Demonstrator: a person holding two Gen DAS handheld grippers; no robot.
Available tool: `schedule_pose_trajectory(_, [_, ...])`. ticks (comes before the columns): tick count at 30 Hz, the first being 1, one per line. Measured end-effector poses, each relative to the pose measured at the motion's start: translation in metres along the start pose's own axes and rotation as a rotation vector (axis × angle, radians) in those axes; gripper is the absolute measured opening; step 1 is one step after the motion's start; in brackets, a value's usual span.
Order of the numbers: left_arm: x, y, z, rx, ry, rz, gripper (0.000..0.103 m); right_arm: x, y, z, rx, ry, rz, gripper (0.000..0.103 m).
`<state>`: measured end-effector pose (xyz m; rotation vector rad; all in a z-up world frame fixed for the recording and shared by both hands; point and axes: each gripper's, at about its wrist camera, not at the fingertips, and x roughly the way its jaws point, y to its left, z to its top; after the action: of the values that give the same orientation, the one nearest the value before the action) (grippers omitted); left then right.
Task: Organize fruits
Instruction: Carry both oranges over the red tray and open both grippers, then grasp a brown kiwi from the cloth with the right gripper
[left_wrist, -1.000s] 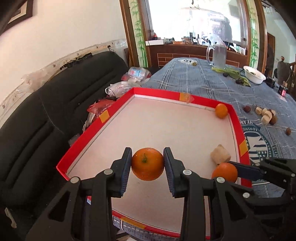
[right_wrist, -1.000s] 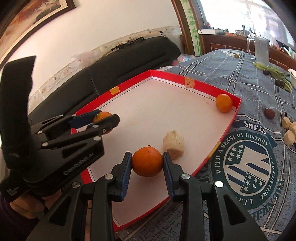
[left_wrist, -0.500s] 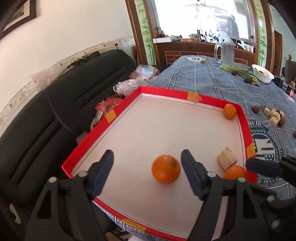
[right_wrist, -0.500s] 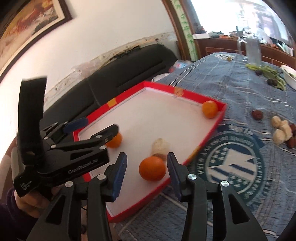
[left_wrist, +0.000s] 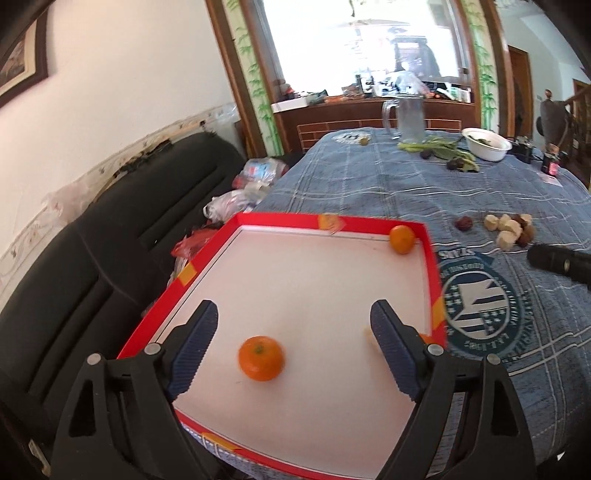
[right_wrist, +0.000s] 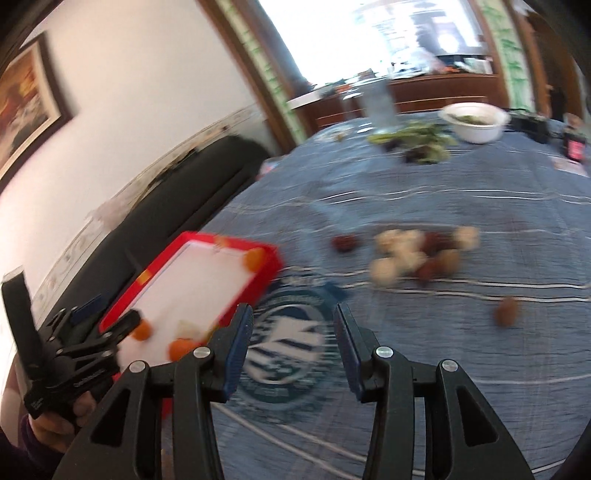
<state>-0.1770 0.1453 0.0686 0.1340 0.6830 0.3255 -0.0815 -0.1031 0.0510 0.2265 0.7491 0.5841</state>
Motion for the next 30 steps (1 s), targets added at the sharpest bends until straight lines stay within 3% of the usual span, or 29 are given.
schedule_pose_trajectory(6, [-0.011, -0.026, 0.011, 0.055, -0.019, -0.062, 0.086, -0.03, -0.063, 0.006, 0.048, -0.022, -0.132, 0.045])
schedule_pose_trajectory(13, [-0.025, -0.062, 0.025, 0.111, -0.046, -0.165, 0.087, -0.03, -0.098, 0.008, 0.015, 0.059, -0.265, 0.045])
schedule_pose_trajectory(17, [-0.022, -0.085, 0.029, 0.159, -0.035, -0.204, 0.088, -0.011, -0.092, 0.009, -0.045, 0.116, -0.282, 0.043])
schedule_pose_trajectory(24, [-0.004, -0.129, 0.051, 0.248, -0.007, -0.251, 0.088, 0.023, -0.093, 0.01, -0.102, 0.191, -0.32, 0.026])
schedule_pose_trajectory(30, [0.031, -0.163, 0.072, 0.268, 0.085, -0.327, 0.088, 0.016, -0.099, 0.008, -0.094, 0.151, -0.293, 0.025])
